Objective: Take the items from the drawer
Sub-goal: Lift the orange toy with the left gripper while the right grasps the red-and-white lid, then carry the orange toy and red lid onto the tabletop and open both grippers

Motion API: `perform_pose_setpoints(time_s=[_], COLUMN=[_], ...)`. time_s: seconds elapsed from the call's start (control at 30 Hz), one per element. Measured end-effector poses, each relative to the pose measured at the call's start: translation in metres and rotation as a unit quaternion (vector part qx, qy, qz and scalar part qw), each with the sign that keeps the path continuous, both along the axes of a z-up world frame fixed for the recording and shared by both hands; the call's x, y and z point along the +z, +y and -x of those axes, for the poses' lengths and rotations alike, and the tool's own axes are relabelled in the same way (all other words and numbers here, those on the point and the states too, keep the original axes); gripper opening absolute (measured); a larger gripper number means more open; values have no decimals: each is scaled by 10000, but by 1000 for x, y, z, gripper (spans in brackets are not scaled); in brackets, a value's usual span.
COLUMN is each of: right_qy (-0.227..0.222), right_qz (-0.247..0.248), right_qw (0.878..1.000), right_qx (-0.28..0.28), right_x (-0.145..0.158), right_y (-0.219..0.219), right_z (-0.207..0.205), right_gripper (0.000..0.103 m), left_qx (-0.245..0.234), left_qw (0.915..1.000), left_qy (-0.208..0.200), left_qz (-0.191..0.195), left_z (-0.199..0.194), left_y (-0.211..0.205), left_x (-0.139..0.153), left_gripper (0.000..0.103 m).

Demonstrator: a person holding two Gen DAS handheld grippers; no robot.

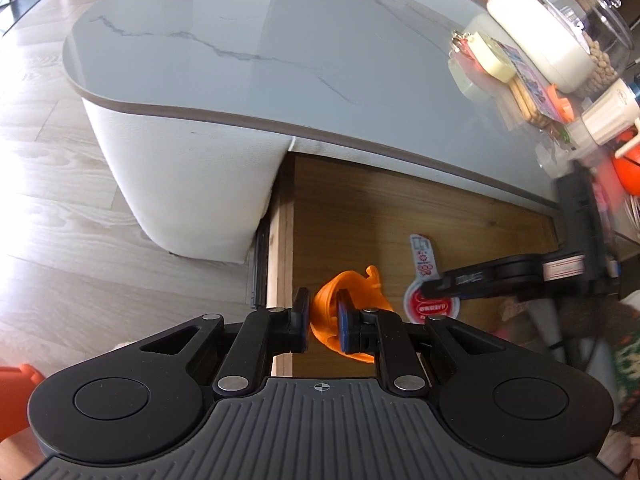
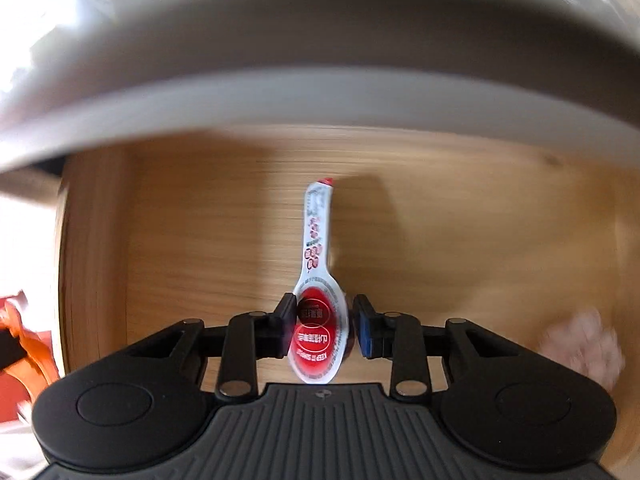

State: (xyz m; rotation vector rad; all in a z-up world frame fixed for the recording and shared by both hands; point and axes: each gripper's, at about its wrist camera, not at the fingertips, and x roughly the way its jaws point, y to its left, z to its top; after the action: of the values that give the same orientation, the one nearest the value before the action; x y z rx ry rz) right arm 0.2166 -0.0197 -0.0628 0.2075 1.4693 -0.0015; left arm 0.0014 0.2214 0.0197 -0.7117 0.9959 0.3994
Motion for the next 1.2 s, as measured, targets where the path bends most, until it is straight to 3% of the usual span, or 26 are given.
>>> perform_pose_setpoints(time_s=[0.03,0.1,0.13,0.4,0.77,0.87,0.9,1.03,1.2], right_qy=[-64,-304,-410,-142,172,-39,-71,62,127], right_qz=[-36,104,238,358,391,636,650,359,-91], right_qw=[10000,9994,9984,9945,9964,9946,9943,9959,9988], right_qx=[-29,150,296,976,737,814,842,826,465], right_x=[4,12,14,4,-16,-21,-21,-21,-4], right_y=[-8,-16,-18,7,25,27,27,21,-10], right_z=[1,4,5,-3,-22,-25,-25,-28,-22], right_gripper=[38,57,59,60,63,63,59,59,59], left_qx=[-17,-62,-91,-202,-184,-183,-193,-376,-1012], left_qw=[10000,10000,10000,9997,9997,9997,9997,9991,9946], left_qy=[6,-13,-29,106,153,153,165,186,244], left_qz=[7,19,12,-78,-39,-7,12,88,19], left_z=[-2,-5,-7,-17,-16,-15,-16,-27,-55], left_y=[-1,-2,-3,-8,-7,-6,-6,-10,-31], left_x=[0,2,3,1,-1,-2,-2,-1,2], left_gripper=[16,16,16,16,16,16,16,16,16])
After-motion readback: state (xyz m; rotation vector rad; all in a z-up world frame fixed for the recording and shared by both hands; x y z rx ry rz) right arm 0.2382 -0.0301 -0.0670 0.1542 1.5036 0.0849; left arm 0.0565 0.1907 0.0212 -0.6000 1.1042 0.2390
